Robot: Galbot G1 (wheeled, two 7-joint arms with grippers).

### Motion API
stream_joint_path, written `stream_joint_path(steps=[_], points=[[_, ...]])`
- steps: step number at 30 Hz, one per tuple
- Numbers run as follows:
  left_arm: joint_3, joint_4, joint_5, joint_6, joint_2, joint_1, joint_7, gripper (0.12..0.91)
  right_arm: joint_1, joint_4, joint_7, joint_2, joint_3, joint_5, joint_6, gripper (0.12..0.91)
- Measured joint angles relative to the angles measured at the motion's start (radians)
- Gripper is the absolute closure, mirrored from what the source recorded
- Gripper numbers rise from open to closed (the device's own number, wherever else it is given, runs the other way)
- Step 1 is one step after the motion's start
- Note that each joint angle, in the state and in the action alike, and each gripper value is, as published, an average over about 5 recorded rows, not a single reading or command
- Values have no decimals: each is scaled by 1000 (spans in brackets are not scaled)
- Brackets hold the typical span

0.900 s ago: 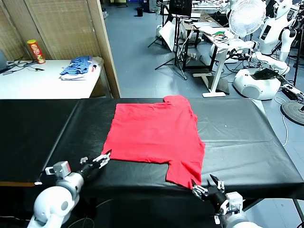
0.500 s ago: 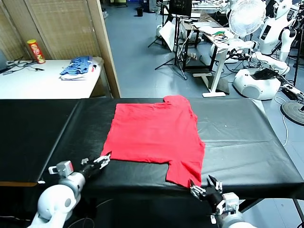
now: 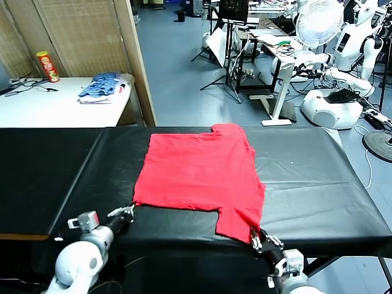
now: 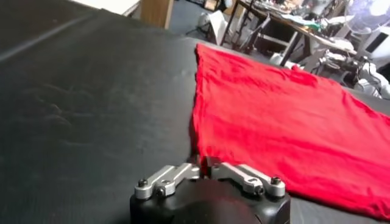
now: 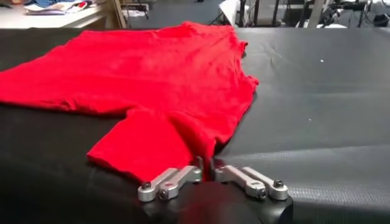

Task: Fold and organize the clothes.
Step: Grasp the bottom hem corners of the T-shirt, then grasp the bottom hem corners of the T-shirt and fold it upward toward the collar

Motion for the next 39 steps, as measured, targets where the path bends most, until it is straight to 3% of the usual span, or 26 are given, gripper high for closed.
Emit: stream_joint_path(steps=[5,10,18,29,39], points=[[-5,-70,7,6,-8,42,-21,906,-37,63,18,-18,26,18,-34,903],[-23,-172,6,9,-20,121,-34,906,-60,120,10,-46,66,46,-41,903],[-42,-279,-44,-37,-57,187,-70,906,27,59,-23,-109,108,141,44,903],[-16,-181,-7,-99,-64,42,-75,906,344,-227,-56,-184,27,176,150,903],[23,-45,58,-124,-28,-75,-67,906,603,-484,-94,-175,-114,121,200,903]])
